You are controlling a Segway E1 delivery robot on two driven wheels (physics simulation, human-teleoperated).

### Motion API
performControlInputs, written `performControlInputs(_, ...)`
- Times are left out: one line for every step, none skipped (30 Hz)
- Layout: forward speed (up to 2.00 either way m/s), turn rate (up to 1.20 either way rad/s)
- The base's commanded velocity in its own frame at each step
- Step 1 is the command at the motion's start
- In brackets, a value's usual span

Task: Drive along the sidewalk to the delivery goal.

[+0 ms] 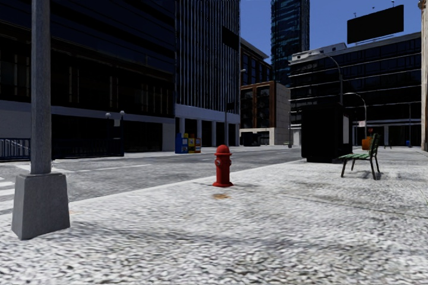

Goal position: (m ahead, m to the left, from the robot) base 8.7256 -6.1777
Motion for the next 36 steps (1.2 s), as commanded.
performControlInputs(2.00, -0.90)
performControlInputs(2.00, -0.90)
performControlInputs(2.00, -0.90)
performControlInputs(2.00, -0.90)
performControlInputs(2.00, -0.90)
performControlInputs(2.00, -0.90)
performControlInputs(2.00, -0.90)
performControlInputs(2.00, -0.90)
performControlInputs(2.00, -0.90)
performControlInputs(2.00, -0.90)
performControlInputs(2.00, -0.90)
performControlInputs(2.00, -0.90)
performControlInputs(2.00, -0.90)
performControlInputs(2.00, -0.90)
performControlInputs(2.00, -0.90)
performControlInputs(2.00, -0.90)
performControlInputs(2.00, -0.90)
performControlInputs(2.00, -0.90)
performControlInputs(2.00, -0.90)
performControlInputs(2.00, -0.90)
performControlInputs(2.00, -0.90)
performControlInputs(2.00, -0.90)
performControlInputs(2.00, -0.90)
performControlInputs(2.00, -0.90)
performControlInputs(2.00, -0.90)
performControlInputs(2.00, -0.90)
performControlInputs(2.00, -0.90)
performControlInputs(2.00, -0.90)
performControlInputs(2.00, -0.90)
performControlInputs(2.00, -0.90)
performControlInputs(2.00, -0.90)
performControlInputs(2.00, -0.90)
performControlInputs(2.00, -0.90)
performControlInputs(2.00, -0.90)
performControlInputs(2.00, -0.90)
performControlInputs(2.00, -0.86)
